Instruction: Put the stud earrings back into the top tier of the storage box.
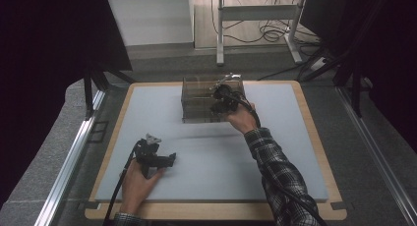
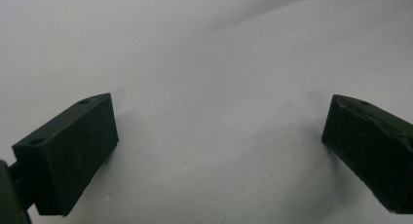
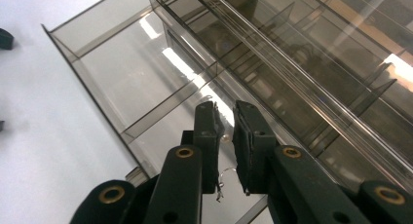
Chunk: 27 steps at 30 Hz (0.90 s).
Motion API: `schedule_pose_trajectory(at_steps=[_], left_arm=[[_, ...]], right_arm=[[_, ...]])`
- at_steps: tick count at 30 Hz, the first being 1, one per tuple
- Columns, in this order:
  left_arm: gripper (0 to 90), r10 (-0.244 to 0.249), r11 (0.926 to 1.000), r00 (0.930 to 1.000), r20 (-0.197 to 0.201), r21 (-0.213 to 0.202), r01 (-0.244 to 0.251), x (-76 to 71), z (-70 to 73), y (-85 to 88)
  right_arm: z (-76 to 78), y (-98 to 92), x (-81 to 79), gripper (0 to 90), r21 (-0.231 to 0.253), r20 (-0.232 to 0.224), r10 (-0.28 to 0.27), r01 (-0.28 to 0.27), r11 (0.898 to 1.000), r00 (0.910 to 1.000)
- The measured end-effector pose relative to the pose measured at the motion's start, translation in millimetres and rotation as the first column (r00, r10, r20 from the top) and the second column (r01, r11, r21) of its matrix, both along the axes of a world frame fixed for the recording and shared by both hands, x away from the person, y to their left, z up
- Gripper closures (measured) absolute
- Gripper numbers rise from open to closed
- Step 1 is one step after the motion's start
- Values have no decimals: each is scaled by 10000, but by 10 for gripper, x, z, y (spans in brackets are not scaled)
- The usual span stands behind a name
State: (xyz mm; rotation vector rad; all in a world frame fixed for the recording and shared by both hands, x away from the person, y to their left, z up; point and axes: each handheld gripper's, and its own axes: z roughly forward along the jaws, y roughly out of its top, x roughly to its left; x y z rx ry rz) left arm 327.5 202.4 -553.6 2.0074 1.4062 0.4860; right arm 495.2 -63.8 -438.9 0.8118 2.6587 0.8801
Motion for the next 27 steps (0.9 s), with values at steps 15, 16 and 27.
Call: schedule_pose_trajectory(at_steps=[15, 16, 27], left_arm=[[0, 4, 10000, 10000, 9, -5, -4, 0, -1, -1], [0, -3, 10000, 10000, 5, -1, 3, 0, -1, 0], [0, 5, 10000, 10000, 9, -5, -5, 0, -1, -1]], right_arm=[[100, -12, -109, 709, 154, 208, 283, -286, 9995, 9994], [108, -14, -120, 705, 200, 210, 322, -326, 9993, 9993], [151, -22, -221, 636, 314, 365, 569, -581, 9978, 9977]])
